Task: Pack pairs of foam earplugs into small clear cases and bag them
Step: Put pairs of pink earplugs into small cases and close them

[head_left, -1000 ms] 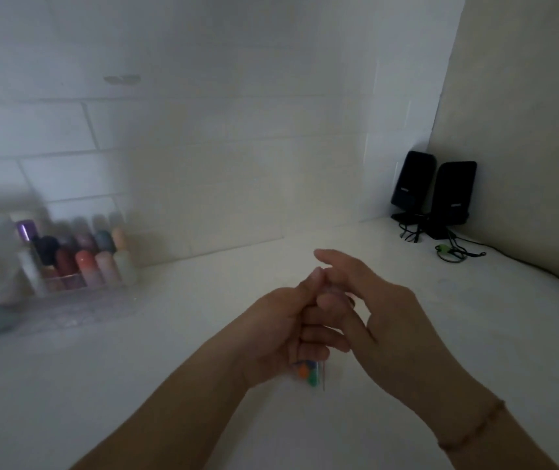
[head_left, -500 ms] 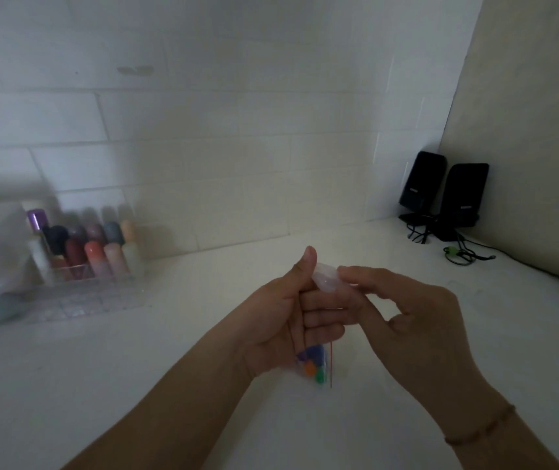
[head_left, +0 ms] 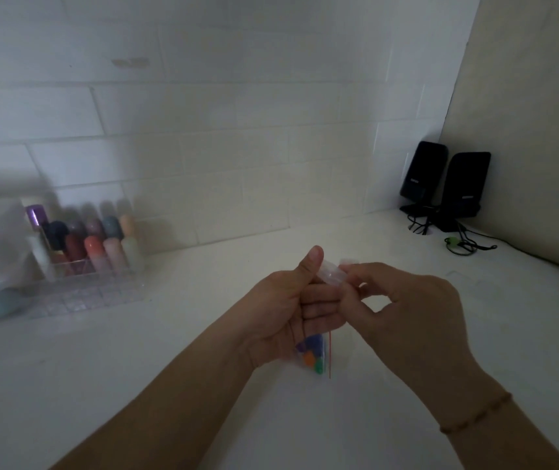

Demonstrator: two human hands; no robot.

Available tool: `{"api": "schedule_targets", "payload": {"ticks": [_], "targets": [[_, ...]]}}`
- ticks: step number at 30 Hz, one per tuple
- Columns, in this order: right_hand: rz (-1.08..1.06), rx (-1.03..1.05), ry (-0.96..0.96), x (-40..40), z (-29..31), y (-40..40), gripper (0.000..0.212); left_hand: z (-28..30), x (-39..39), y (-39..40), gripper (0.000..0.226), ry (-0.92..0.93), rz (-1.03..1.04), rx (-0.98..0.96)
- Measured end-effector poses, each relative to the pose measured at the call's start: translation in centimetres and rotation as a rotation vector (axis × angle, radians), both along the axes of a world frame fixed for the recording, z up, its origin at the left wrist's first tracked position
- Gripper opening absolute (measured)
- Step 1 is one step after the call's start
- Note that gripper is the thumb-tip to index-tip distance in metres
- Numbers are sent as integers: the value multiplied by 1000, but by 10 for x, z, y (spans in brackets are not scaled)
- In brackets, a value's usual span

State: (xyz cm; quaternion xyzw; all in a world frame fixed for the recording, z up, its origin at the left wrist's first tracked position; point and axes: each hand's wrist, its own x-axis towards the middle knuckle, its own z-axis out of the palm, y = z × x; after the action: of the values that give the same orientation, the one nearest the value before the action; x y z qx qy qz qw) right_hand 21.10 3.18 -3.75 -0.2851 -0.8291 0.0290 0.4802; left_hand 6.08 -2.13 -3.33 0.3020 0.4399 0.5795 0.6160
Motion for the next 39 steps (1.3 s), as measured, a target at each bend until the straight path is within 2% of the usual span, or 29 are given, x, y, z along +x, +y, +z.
{"api": "schedule_targets", "payload": {"ticks": [9,11,15,18,20,22,24,26,27,29,31,32,39], "targets": [[-10,14,6,-1,3,0,22,-3,1,2,81,45,-6,18],[8,-41,26,-1,4,-2,18,-3,-1,2,80,85,-22,40],[46,-146,155,-1,6,-2,21,2,-10,-6,46,324,-239,140],[138,-186,197,-3,5,-4,22,4,-21,-11,36,407,-382,202],[124,-160,211,-4,4,-4,22,9,-35,-9,26,374,-269,200],[47,-163,160,-2,4,1,12,12,-53,-6,12,315,-58,181],[-58,-260,-31,2,0,10,7,11,-71,-4,11,282,122,143],[-85,-357,-324,6,-8,17,10,3,-83,-1,14,305,259,71],[-62,-388,-443,6,-11,18,9,-1,-85,1,12,385,315,37],[3,-437,-579,4,-16,15,10,-11,-88,6,15,739,397,-27],[15,-445,-613,-2,-21,14,19,-19,-86,10,28,1048,414,-75],[-5,-430,-611,-6,-24,13,21,-21,-84,11,30,1091,392,-95],[-63,-406,-477,-28,-43,14,16,-18,-75,12,26,951,274,-76]]}}
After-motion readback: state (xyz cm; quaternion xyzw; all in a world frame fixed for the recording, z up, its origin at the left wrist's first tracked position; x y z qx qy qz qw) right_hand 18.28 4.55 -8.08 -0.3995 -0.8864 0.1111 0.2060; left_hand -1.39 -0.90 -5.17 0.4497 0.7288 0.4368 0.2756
